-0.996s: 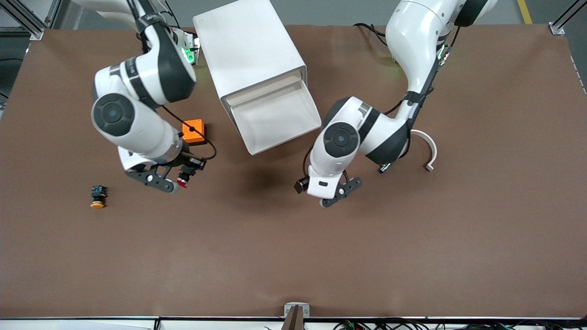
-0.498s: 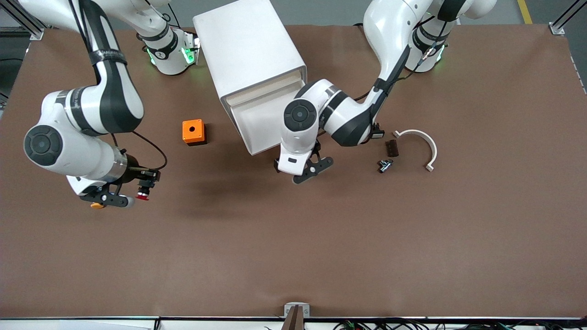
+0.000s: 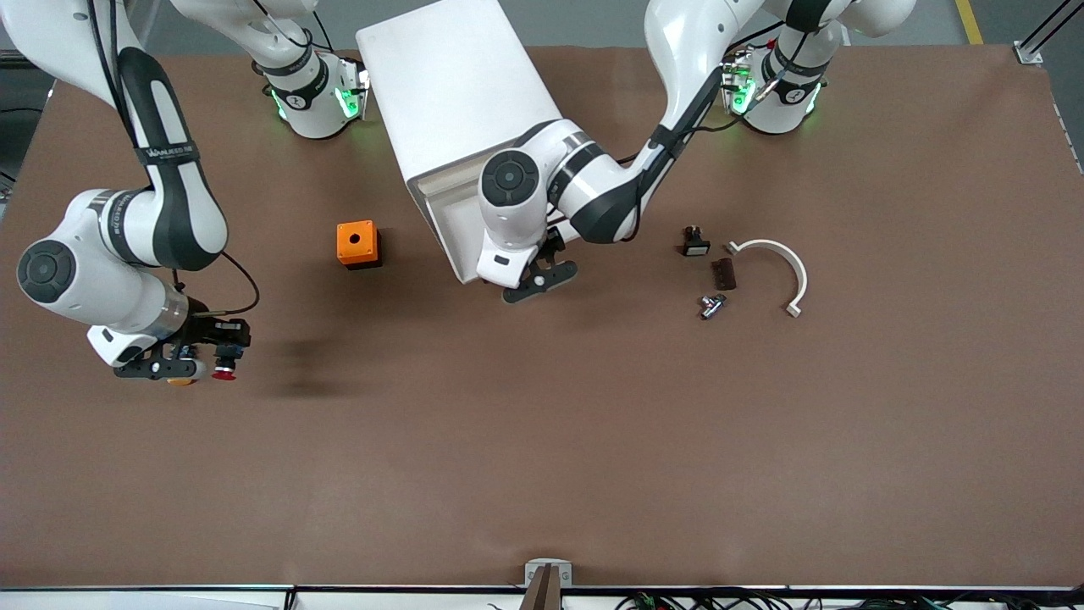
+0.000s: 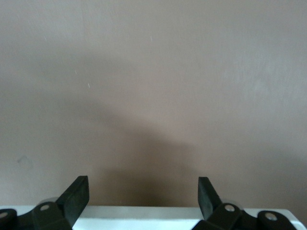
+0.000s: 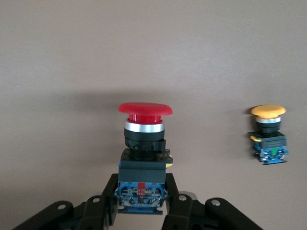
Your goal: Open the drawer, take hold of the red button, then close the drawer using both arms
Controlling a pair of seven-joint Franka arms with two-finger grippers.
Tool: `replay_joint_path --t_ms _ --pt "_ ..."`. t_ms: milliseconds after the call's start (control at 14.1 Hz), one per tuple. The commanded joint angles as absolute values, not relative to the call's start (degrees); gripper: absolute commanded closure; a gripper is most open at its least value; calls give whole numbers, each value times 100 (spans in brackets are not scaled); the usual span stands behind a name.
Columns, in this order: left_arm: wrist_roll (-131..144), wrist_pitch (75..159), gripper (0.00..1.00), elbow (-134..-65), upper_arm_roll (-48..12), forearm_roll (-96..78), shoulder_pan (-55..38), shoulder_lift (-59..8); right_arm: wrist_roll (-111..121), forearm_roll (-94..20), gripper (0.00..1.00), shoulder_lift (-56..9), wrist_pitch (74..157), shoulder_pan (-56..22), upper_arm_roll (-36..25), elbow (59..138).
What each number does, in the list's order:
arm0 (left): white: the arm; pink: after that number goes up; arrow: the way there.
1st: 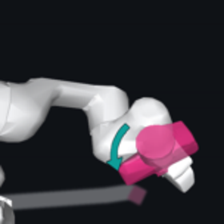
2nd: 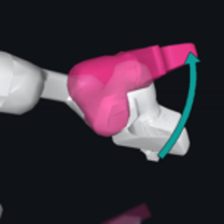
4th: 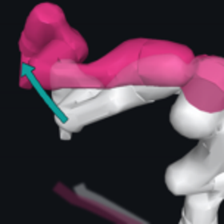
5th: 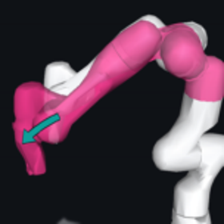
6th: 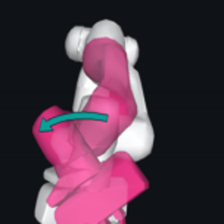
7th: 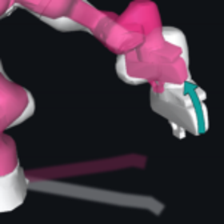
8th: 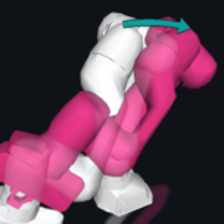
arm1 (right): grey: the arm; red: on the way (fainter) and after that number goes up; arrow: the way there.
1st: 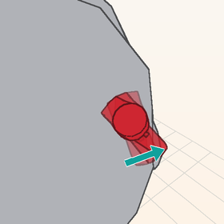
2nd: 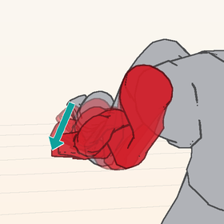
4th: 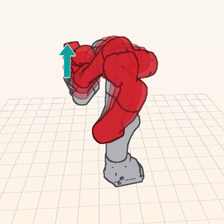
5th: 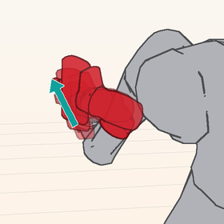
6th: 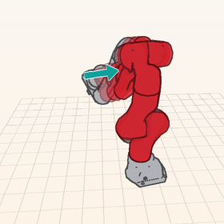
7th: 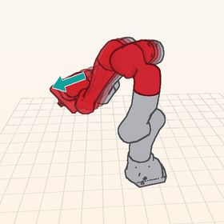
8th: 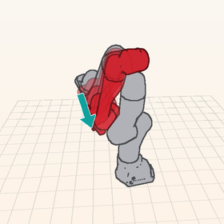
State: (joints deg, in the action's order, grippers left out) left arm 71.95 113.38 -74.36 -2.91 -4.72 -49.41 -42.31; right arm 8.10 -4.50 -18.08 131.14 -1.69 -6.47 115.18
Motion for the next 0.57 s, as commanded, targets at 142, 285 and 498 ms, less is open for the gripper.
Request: replay_joint_path --t_ms 142,285,498 --pt "7233 11242 1 -7699 -676 -710 -4869 -4034 1308 -396 100 -1661 13911 166 -527 12224" --pt "7207 11040 0 -7699 -764 -896 -4869 -4008 1389 -396 100 -1801 14385 281 -527 12453" --pt "7172 10969 1 -7743 -817 -1115 -4860 -3999 1380 -404 100 -2039 14607 360 -519 12463"
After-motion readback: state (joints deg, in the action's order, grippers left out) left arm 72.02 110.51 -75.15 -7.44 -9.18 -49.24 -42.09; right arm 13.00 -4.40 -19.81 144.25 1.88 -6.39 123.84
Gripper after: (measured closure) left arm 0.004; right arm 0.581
